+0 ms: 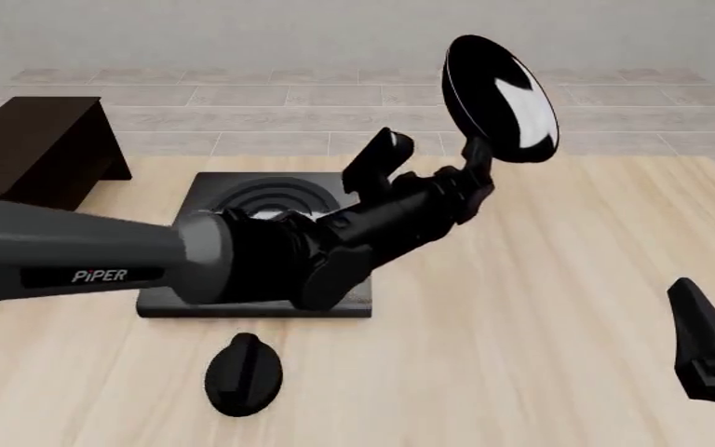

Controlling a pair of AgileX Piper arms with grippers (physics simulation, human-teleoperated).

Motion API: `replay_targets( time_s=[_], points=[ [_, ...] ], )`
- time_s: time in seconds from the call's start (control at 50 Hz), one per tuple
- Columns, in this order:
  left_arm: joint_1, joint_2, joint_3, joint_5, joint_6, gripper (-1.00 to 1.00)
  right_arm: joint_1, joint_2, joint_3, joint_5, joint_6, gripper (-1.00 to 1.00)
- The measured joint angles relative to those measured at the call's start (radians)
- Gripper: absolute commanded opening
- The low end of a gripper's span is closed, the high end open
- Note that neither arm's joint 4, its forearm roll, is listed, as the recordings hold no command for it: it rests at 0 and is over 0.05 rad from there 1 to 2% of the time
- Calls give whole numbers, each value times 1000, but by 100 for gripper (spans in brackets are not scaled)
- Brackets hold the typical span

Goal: Put the frying pan on top of the cabinet.

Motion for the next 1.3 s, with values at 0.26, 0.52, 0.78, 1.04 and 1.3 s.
replay_targets(
  time_s=[0.26,0.52,0.78,1.04,1.3],
  points=[
    [71,-51,54,-21,9,-100,1,-4,0,4,0,100],
    [157,-114,114,-42,16,-100,5,4,0,-1,-2,100],
    [238,-228,174,-34,23,-100,6,8,0,-2,-6,100],
    [316,-370,251,-12,12,-100,6,4,0,1,-9,100],
    [375,-486,327,-13,-16,-100,7,3,0,4,-12,100]
  ],
)
